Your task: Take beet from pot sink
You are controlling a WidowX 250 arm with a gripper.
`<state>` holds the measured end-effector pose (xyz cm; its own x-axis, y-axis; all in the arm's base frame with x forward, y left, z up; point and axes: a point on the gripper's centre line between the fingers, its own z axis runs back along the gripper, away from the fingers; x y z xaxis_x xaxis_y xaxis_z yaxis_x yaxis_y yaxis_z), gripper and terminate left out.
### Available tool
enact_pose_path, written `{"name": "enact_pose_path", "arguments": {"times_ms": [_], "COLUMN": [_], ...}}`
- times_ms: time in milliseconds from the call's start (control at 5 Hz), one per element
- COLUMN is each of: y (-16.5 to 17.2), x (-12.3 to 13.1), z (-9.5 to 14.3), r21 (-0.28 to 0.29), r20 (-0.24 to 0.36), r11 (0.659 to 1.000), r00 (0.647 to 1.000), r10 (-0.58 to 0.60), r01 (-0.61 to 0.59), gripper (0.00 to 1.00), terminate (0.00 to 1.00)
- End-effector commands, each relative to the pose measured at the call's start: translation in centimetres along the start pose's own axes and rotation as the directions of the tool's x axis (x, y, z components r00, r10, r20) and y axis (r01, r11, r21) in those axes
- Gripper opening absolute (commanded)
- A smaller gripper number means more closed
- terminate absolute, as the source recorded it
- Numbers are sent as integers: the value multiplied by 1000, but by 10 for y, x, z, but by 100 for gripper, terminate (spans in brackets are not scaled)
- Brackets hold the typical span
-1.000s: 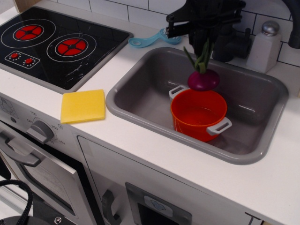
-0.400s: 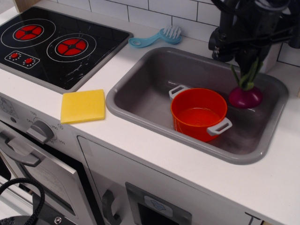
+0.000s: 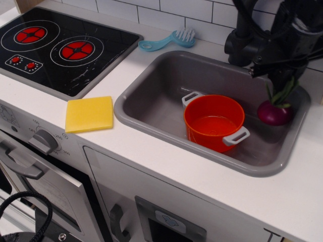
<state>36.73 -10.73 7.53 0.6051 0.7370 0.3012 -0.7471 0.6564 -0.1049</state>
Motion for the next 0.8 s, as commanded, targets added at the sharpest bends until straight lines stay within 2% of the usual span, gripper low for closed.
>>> {"name": "enact_pose_path", "arguments": {"times_ms": [0,200,400,600], "y": [-2,-1,5,5], "x": [10,17,25,25], "z": [15,29,40,40], "r21": [-15,-36,-30,-30], "r20": [5,-1,-20,-20], "r11": [1000,999,999,999], "r00": [1000,999,1000,1000], "r10": [26,38,-13,-13], "r01": [-26,-38,13,13], "gripper": [100,100,100,100], "terminate": [0,0,0,100]}}
